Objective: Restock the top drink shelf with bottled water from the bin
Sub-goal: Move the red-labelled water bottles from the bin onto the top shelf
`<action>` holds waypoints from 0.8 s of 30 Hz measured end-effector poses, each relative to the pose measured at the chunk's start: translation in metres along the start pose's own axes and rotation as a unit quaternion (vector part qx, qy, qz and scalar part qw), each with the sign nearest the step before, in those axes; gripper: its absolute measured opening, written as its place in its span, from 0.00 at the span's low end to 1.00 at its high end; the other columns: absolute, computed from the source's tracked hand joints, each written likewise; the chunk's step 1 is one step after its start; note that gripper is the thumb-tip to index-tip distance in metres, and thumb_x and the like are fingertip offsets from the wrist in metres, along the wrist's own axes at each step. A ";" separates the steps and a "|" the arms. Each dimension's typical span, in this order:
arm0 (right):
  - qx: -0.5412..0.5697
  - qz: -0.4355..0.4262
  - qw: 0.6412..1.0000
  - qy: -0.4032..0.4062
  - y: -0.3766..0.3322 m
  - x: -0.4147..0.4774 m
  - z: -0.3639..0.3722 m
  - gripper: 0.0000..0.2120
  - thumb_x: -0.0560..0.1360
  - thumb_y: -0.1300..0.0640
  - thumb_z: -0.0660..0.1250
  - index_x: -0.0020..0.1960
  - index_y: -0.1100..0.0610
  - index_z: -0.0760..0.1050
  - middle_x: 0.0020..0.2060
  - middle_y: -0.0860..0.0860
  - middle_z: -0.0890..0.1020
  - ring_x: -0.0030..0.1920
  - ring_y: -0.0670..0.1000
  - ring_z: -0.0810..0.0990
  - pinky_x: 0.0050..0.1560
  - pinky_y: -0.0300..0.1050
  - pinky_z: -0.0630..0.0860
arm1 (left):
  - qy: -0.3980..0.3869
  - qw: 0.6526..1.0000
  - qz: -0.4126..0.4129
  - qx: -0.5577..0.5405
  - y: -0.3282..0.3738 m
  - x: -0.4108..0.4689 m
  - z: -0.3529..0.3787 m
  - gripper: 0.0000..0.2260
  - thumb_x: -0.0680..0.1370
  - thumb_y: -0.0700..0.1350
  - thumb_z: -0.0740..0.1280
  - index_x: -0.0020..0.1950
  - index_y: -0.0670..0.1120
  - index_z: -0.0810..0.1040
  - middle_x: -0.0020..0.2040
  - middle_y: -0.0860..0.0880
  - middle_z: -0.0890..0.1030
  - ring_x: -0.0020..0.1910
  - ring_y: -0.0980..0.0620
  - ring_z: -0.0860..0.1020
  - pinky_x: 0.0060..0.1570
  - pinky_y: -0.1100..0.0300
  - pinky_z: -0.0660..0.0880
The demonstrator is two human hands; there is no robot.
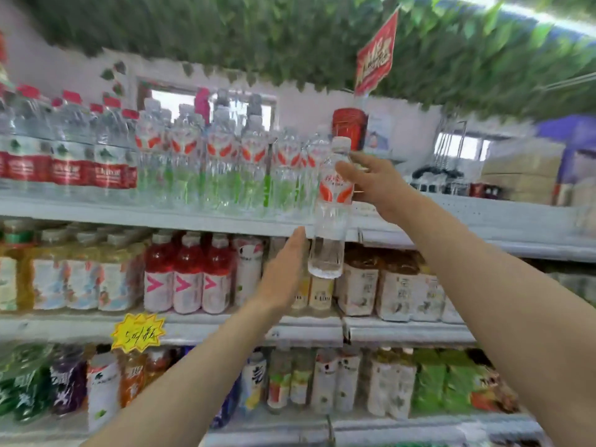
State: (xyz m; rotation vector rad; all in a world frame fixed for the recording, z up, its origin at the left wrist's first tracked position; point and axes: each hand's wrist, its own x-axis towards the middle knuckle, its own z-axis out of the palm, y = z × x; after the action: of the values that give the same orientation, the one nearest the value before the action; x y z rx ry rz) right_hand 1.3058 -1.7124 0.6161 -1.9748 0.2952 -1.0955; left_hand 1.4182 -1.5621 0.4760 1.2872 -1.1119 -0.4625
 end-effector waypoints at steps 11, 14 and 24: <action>0.011 -0.051 0.998 0.020 0.019 0.117 -0.106 0.04 0.80 0.54 0.70 0.54 0.49 0.82 0.48 0.53 0.88 0.51 0.57 0.87 0.47 0.49 0.85 | -0.057 0.997 0.051 0.021 0.029 0.128 0.094 0.32 0.77 0.73 0.45 0.80 0.64 0.48 0.80 0.64 0.49 0.79 0.59 0.48 0.78 0.47 0.45; 0.033 -0.060 0.998 -0.001 0.043 0.148 -0.116 0.05 0.80 0.54 0.70 0.55 0.50 0.82 0.49 0.55 0.88 0.51 0.57 0.87 0.49 0.51 0.85 | -0.041 0.995 0.060 0.064 0.028 0.162 0.105 0.31 0.80 0.69 0.43 0.81 0.60 0.47 0.81 0.61 0.48 0.79 0.59 0.48 0.76 0.55 0.48; 0.098 -0.056 0.991 -0.071 0.117 0.227 -0.104 0.12 0.80 0.57 0.69 0.62 0.56 0.80 0.49 0.56 0.88 0.49 0.55 0.88 0.44 0.44 0.84 | 0.060 0.988 -0.009 0.143 0.008 0.263 0.125 0.33 0.81 0.67 0.43 0.82 0.53 0.42 0.82 0.51 0.42 0.81 0.50 0.43 0.78 0.45 0.45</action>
State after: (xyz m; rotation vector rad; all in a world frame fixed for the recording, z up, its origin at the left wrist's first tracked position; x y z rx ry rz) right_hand 1.3797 -1.9681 0.6888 -1.8997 0.0000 -1.0060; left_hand 1.4271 -1.8363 0.5726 1.5556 -1.0929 -0.2385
